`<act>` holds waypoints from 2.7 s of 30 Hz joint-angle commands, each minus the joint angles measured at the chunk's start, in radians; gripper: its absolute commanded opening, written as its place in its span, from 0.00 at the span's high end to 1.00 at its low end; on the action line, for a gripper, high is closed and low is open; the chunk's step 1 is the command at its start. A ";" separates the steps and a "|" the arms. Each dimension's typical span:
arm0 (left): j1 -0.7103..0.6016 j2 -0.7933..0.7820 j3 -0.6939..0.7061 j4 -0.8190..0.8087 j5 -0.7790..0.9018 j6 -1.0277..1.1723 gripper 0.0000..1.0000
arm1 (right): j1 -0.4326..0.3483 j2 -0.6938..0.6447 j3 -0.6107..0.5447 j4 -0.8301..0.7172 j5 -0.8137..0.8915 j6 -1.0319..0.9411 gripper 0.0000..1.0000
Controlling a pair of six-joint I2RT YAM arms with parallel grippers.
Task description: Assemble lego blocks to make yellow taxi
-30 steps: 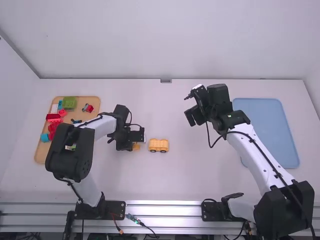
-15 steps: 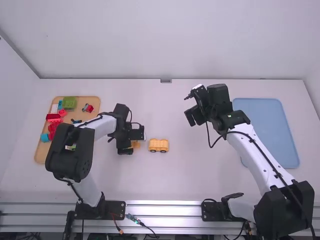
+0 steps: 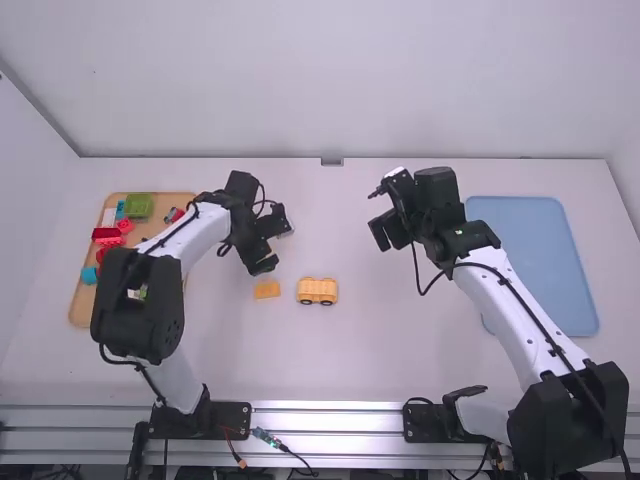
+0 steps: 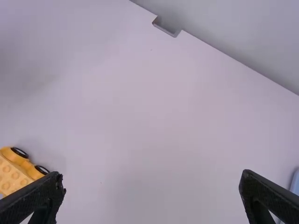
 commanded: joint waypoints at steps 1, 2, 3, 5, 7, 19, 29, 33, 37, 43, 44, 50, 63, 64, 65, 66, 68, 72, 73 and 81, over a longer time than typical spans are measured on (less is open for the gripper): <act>0.003 0.006 0.030 -0.009 -0.035 -0.174 0.01 | 0.003 0.000 0.011 0.003 -0.002 -0.001 0.01; 0.002 0.006 0.047 -0.019 -0.071 -0.216 0.01 | 0.003 0.000 0.011 0.002 0.003 -0.011 0.01; 0.003 0.006 0.065 -0.033 -0.102 -0.264 0.01 | 0.003 0.000 0.011 0.002 0.006 -0.032 0.01; 0.003 0.006 0.089 -0.072 -0.132 -0.321 0.01 | -0.001 0.000 0.011 0.002 0.005 -0.054 0.01; 0.002 0.006 0.109 -0.106 -0.151 -0.318 0.01 | -0.005 0.000 0.011 0.003 0.005 -0.053 0.01; 0.032 0.003 0.095 -0.182 0.313 0.484 0.01 | -0.004 0.000 0.011 -0.067 -0.206 -0.278 0.01; 0.155 -0.091 -0.066 -0.108 0.630 0.726 0.01 | -0.053 0.006 -0.275 0.340 -0.560 -0.399 0.01; 0.159 -0.130 -0.171 0.042 0.633 0.650 0.01 | -0.032 0.006 -0.427 0.569 -0.565 -0.363 0.01; 0.155 -0.133 -0.233 0.140 0.643 0.606 0.01 | 0.004 0.006 -0.531 0.703 -0.606 -0.397 0.01; 0.153 -0.133 -0.296 0.146 0.722 0.631 0.01 | 0.048 0.023 -0.576 0.733 -0.657 -0.513 0.01; 0.154 -0.133 -0.303 0.146 0.733 0.622 0.01 | 0.052 0.034 -0.575 0.738 -0.653 -0.513 0.01; 0.155 -0.133 -0.334 0.207 0.732 0.615 0.01 | 0.075 0.202 -0.523 0.755 -0.755 -0.565 0.01; 0.154 -0.133 -0.446 0.359 0.700 0.573 0.01 | 0.121 0.480 -0.413 0.765 -0.900 -0.632 0.01; 0.154 -0.133 -0.457 0.381 0.700 0.558 0.01 | 0.130 0.484 -0.415 0.775 -0.877 -0.620 0.01; 0.154 -0.133 -0.474 0.417 0.700 0.533 0.01 | 0.145 0.490 -0.416 0.791 -0.845 -0.594 0.01; 0.154 -0.133 -0.499 0.474 0.699 0.506 0.01 | 0.164 0.505 -0.417 0.825 -0.810 -0.560 0.01; 0.155 -0.133 -0.536 0.567 0.684 0.460 0.01 | 0.185 0.537 -0.425 0.898 -0.768 -0.516 0.01; 0.154 -0.133 -0.593 0.669 0.681 0.435 0.01 | 0.185 0.585 -0.430 1.006 -0.758 -0.426 0.01; 0.154 -0.133 -0.620 0.697 0.671 0.458 0.01 | 0.178 0.598 -0.434 1.028 -0.756 -0.414 0.01; 0.156 -0.133 -0.710 0.895 0.606 0.365 0.01 | 0.171 0.687 -0.446 1.158 -0.735 -0.340 0.01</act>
